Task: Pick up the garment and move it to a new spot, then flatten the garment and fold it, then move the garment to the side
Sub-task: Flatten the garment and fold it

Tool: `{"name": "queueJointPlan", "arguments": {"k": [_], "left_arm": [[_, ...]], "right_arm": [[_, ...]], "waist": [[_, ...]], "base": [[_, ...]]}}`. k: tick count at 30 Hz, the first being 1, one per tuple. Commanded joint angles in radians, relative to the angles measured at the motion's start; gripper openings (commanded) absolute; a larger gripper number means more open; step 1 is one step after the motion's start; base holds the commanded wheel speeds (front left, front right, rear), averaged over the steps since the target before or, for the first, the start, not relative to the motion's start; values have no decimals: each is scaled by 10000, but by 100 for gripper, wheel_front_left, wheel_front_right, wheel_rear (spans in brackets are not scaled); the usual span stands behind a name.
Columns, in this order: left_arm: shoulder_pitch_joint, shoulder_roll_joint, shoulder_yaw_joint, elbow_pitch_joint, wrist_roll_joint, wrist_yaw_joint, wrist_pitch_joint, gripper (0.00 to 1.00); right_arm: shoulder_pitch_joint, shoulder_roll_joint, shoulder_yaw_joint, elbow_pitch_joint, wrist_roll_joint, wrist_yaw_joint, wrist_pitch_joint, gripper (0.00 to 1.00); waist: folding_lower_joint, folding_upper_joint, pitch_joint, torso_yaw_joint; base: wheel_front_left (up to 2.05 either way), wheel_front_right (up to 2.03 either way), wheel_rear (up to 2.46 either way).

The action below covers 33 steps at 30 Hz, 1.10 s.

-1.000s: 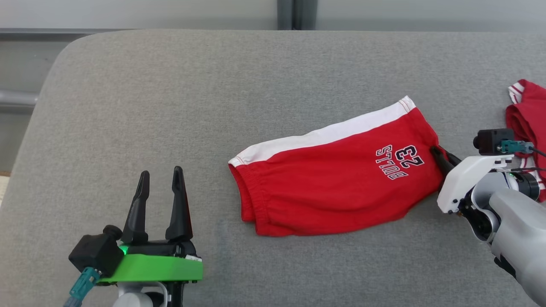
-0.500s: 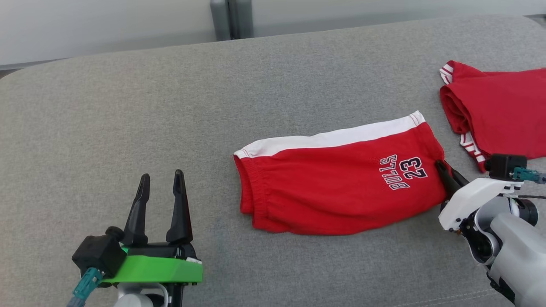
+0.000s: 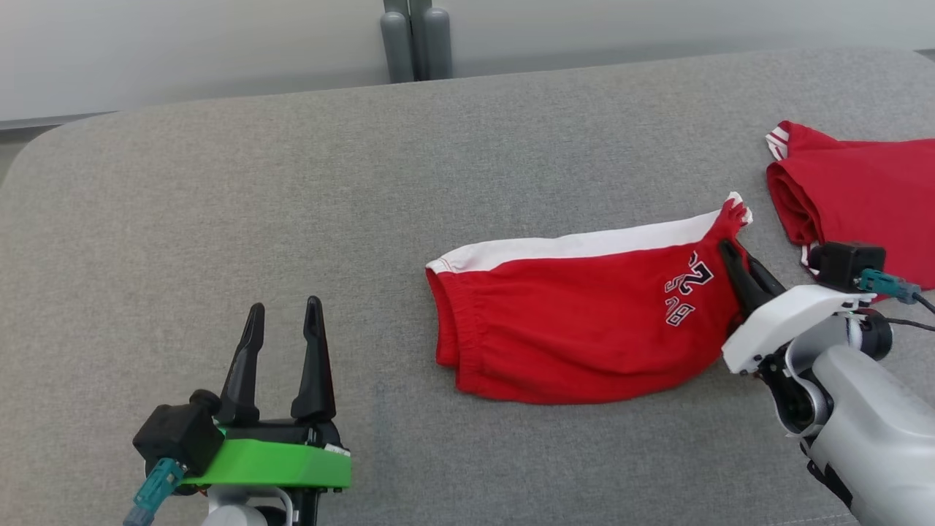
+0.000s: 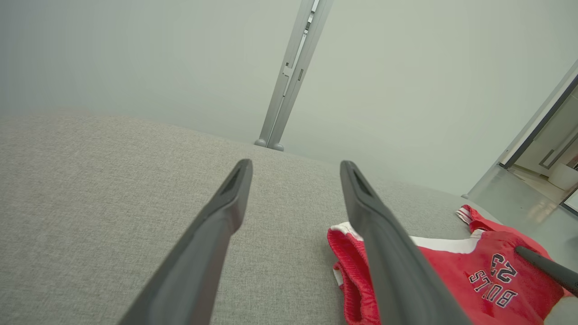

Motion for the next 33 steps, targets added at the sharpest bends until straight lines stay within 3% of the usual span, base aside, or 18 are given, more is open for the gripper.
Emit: {"name": "queueJointPlan", "arguments": {"k": [1, 12, 20, 28, 29, 30, 31, 32, 33], "left_arm": [[20, 36, -16, -4, -130, 24, 2, 100], [241, 36, -193, -3, -200, 73, 2, 100], [232, 36, -301, -2, -281, 114, 3, 100], [341, 36, -308, 27, -303, 137, 3, 100], [347, 36, -306, 24, -304, 139, 2, 100], [349, 36, -301, 17, -295, 143, 3, 100], [349, 36, -304, 13, -295, 144, 2, 100], [360, 36, -319, 13, -295, 144, 2, 100], [374, 36, -340, 18, -295, 141, 3, 100]], "right_arm": [[135, 103, 22, -197, -177, -4, -24, 0], [205, 1413, 845, -1676, -1081, -3, 745, 0], [294, 2194, 1450, -1110, -1099, -3, 1190, 0], [232, 2467, 1812, -348, -1011, -3, 1108, 0], [216, 2497, 1852, -276, -999, -3, 1097, 12], [193, 2540, 1898, -206, -978, -3, 1073, 50], [183, 2576, 1927, -166, -955, -3, 1034, 82], [173, 2605, 1982, -140, -917, -3, 992, 100], [168, 2625, 2028, -167, -860, -3, 936, 100]], "waist": [[0, 0, -215, 272], [0, 0, -658, 1148], [0, 0, -660, 1644], [0, 0, -748, 1746], [0, 0, -762, 1736], [0, 0, -773, 1717], [0, 0, -782, 1701], [0, 0, -792, 1677], [0, 0, -801, 1655]], "base": [[0, 0, 0], [0, 0, 0], [0, 0, 0], [0, 0, 0], [0, 0, 0], [0, 0, 0], [0, 0, 0], [0, 0, 0], [0, 0, 0]]}}
